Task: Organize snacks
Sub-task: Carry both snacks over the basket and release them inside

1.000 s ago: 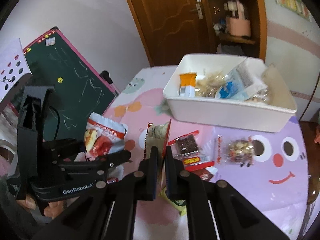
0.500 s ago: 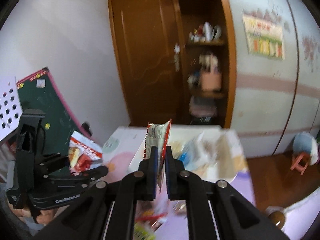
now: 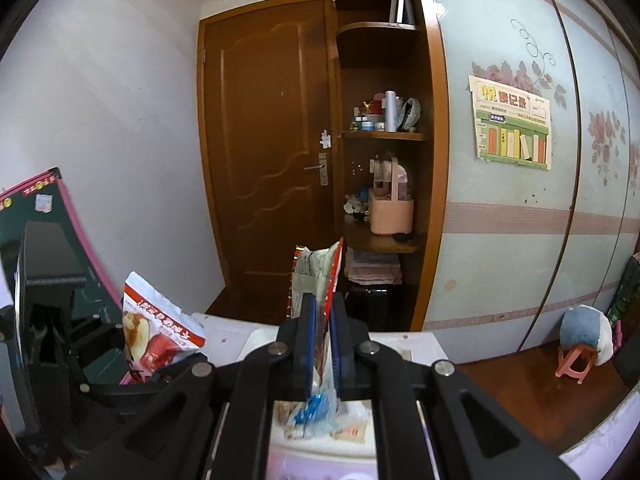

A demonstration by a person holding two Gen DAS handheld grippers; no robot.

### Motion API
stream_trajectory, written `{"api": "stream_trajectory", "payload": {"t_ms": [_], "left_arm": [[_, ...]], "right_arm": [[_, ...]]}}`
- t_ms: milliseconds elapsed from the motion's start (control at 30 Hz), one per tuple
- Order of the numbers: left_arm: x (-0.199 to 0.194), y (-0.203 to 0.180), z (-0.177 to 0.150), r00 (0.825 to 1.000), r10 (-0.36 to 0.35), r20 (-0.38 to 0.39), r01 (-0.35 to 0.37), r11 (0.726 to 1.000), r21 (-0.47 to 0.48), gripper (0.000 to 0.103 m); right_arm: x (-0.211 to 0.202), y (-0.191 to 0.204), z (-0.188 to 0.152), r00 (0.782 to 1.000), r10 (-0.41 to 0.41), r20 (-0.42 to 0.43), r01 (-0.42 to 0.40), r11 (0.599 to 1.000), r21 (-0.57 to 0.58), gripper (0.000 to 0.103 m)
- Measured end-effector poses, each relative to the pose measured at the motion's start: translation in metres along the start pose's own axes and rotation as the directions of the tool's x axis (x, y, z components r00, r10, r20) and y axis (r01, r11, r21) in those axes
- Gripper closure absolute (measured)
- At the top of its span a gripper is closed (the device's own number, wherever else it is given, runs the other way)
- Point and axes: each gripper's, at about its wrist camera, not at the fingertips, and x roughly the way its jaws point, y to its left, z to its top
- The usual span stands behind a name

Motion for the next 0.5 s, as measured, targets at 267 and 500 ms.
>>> {"api": "stream_trajectory", "payload": {"t_ms": [267, 500], "left_arm": [[0.072, 0.008, 0.011, 0.999, 0.007, -0.053, -0.009, 0.999, -0.040, 0.054], [0.136, 0.011, 0.000, 0.990, 0.002, -0.144, -0.014, 0.996, -0.086, 0.045]], "right_arm": [[0.062, -0.008, -0.002, 0.998, -0.020, -0.060, 0.021, 1.000, 0.008, 0.096], [0.116, -0.014, -0.024, 0.988, -0.031, -0.153, 0.034, 0.999, 0.021, 0.094]]}}
